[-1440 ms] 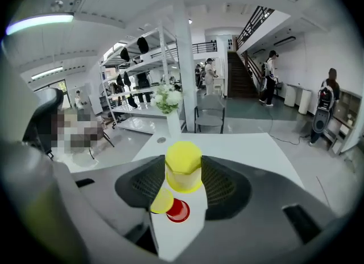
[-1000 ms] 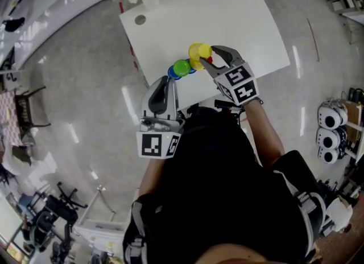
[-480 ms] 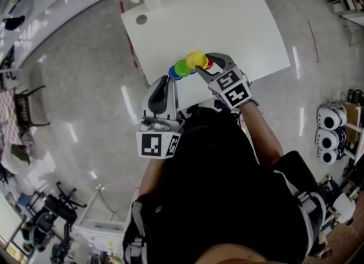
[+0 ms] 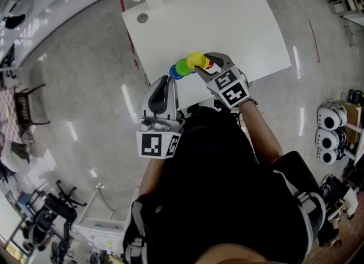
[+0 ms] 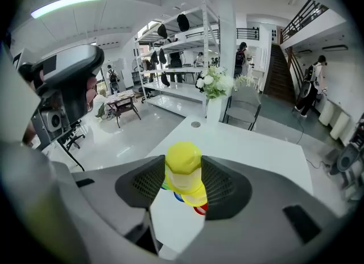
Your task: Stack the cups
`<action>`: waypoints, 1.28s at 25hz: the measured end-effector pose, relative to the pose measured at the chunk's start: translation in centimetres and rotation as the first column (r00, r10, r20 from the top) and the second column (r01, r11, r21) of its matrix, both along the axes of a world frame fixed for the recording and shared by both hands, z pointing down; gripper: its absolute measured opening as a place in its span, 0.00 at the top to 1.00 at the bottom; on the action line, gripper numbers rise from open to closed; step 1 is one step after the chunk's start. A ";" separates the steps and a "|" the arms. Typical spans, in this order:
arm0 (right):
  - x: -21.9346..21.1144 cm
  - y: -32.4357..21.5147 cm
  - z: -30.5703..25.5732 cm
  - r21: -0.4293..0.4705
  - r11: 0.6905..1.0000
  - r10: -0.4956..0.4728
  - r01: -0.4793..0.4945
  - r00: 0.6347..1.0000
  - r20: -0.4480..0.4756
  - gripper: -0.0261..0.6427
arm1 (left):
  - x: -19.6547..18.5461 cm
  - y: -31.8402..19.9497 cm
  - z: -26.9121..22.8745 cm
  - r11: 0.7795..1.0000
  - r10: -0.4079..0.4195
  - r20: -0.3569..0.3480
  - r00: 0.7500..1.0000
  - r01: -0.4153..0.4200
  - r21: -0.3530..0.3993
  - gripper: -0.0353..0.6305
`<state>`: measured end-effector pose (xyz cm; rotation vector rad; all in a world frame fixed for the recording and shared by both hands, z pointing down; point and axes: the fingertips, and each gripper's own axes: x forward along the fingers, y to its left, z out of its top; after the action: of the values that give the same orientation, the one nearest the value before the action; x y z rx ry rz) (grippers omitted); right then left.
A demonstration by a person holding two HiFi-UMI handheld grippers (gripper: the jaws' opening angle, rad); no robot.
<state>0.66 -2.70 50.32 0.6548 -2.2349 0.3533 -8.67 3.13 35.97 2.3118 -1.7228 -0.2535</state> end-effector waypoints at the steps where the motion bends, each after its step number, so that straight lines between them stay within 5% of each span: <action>1: 0.0 0.0 0.0 0.001 1.000 -0.002 0.002 1.000 -0.001 0.64 | 0.0 0.0 0.0 1.000 -0.001 -0.002 1.000 0.001 -0.001 0.87; 32: -0.3 0.4 -0.1 0.013 1.000 -0.017 0.017 1.000 0.001 0.62 | 0.0 0.2 -0.1 1.000 0.000 -0.003 1.000 0.001 0.002 0.87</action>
<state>0.36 -2.28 50.21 0.6423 -2.2443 0.3317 -8.71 3.31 35.88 2.3112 -1.7225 -0.2589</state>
